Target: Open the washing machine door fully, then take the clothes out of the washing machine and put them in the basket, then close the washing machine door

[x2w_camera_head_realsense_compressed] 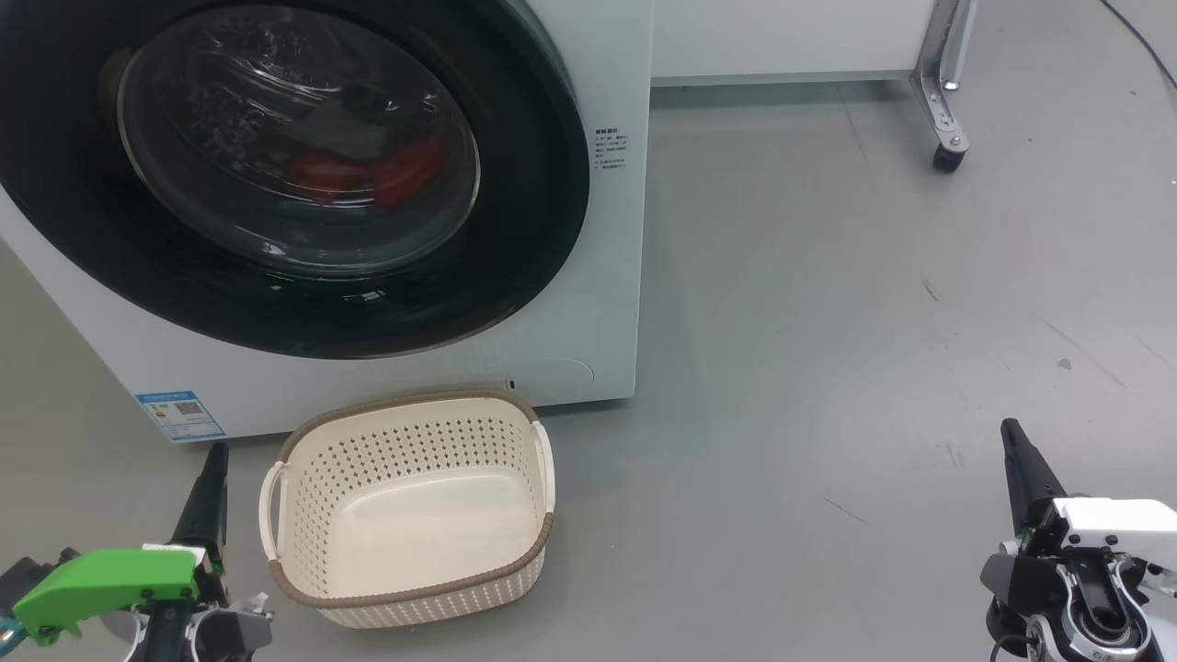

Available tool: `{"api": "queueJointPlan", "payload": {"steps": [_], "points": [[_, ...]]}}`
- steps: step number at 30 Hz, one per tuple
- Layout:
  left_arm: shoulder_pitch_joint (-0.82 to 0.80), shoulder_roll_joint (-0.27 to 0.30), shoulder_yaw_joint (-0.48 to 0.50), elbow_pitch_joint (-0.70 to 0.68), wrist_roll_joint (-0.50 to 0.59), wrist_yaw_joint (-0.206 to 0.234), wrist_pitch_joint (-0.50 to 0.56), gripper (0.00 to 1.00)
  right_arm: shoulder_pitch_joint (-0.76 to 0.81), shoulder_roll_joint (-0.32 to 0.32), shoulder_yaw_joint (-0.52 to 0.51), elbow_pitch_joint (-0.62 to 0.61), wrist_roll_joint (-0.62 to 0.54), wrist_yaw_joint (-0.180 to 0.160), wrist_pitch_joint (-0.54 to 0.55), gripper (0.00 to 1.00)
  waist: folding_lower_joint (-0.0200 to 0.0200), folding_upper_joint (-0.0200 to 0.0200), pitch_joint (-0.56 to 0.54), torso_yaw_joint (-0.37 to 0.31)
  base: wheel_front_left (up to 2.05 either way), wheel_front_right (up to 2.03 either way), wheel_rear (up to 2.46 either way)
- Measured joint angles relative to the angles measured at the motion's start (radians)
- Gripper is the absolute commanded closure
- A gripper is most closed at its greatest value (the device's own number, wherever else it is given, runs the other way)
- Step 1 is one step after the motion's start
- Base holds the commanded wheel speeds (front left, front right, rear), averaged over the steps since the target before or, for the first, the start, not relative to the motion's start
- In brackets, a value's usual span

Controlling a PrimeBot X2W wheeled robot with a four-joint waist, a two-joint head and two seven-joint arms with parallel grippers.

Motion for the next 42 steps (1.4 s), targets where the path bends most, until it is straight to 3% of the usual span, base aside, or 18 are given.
{"api": "queueJointPlan", "payload": {"steps": [42], "points": [[0.001, -0.003, 0.0, 0.013, 0.001, 0.001, 0.001, 1.0, 0.004, 0.004, 0.0, 0.011, 0.0, -0.001, 0.0, 1.0, 0.0, 0.0, 0.0, 0.0, 0.0, 0.0, 0.0]]}}
